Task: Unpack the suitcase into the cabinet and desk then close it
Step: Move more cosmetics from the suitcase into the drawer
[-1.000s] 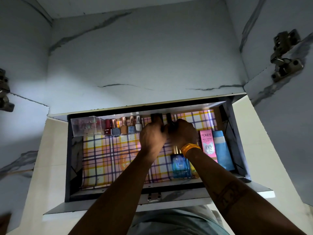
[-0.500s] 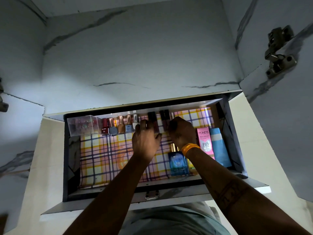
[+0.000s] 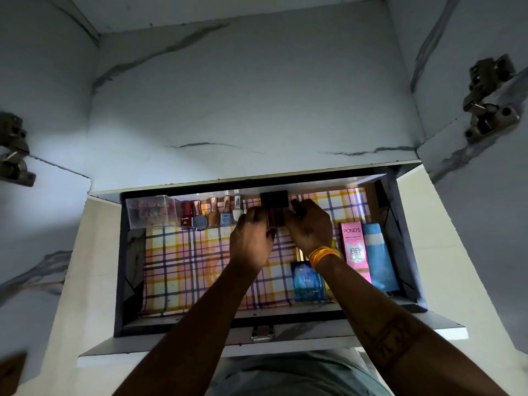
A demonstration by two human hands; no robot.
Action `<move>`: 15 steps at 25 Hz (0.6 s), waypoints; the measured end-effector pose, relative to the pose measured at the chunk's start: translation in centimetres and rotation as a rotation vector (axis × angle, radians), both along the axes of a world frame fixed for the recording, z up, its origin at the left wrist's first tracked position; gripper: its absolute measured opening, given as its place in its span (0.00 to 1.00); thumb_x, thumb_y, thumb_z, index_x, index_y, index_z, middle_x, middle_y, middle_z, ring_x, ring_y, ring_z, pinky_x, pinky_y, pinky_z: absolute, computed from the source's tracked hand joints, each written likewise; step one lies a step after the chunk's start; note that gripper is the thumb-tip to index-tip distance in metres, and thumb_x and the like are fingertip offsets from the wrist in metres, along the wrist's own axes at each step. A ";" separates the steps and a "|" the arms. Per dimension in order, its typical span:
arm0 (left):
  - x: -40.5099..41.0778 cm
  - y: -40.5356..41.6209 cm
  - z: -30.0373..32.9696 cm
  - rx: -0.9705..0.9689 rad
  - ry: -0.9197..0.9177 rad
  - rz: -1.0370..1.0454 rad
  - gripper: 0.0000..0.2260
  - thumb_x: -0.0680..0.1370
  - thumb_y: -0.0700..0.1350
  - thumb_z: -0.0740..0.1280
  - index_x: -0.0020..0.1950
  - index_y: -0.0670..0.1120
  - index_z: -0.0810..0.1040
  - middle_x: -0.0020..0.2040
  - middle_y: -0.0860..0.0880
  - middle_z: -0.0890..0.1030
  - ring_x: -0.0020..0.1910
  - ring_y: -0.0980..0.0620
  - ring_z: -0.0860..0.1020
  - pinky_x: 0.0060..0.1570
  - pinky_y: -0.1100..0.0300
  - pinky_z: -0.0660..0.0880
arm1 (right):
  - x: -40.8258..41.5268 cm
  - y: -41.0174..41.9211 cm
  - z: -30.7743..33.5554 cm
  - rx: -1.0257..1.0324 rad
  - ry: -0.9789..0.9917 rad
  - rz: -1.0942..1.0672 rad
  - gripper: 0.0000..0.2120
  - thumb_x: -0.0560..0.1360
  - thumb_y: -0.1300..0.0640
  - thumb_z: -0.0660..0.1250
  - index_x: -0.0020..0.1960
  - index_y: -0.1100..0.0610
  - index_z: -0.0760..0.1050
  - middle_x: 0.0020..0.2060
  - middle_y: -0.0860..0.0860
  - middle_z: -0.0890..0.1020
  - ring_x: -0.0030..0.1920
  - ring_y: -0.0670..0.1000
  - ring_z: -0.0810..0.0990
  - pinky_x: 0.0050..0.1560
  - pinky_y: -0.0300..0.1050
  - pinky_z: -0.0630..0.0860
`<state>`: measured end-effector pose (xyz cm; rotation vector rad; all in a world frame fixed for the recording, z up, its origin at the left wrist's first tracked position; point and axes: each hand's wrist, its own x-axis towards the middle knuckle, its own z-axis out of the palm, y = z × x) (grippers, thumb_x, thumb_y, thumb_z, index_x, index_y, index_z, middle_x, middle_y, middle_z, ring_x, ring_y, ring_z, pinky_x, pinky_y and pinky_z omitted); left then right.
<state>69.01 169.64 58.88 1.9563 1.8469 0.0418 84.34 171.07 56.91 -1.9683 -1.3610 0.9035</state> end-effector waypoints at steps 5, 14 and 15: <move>-1.8 -1.1 0.9 0.068 -0.156 0.112 0.17 0.78 0.46 0.74 0.67 0.47 0.79 0.59 0.47 0.82 0.52 0.49 0.83 0.46 0.64 0.76 | -1.8 -0.6 2.4 0.008 0.182 -0.159 0.22 0.73 0.58 0.75 0.63 0.60 0.72 0.42 0.46 0.79 0.41 0.49 0.80 0.42 0.39 0.69; -10.9 -3.1 0.1 -0.123 0.144 -0.029 0.15 0.80 0.51 0.67 0.65 0.49 0.76 0.63 0.47 0.79 0.63 0.45 0.76 0.59 0.49 0.75 | -7.6 -2.1 0.8 0.106 -0.174 0.138 0.12 0.69 0.59 0.68 0.53 0.55 0.81 0.47 0.52 0.83 0.50 0.54 0.78 0.43 0.48 0.78; -11.5 -3.2 0.0 -0.122 0.156 -0.039 0.17 0.79 0.51 0.67 0.67 0.48 0.75 0.67 0.46 0.77 0.65 0.45 0.74 0.61 0.49 0.75 | -7.8 -2.1 0.8 0.127 -0.200 0.153 0.09 0.70 0.57 0.68 0.50 0.55 0.81 0.44 0.52 0.83 0.49 0.56 0.79 0.44 0.48 0.77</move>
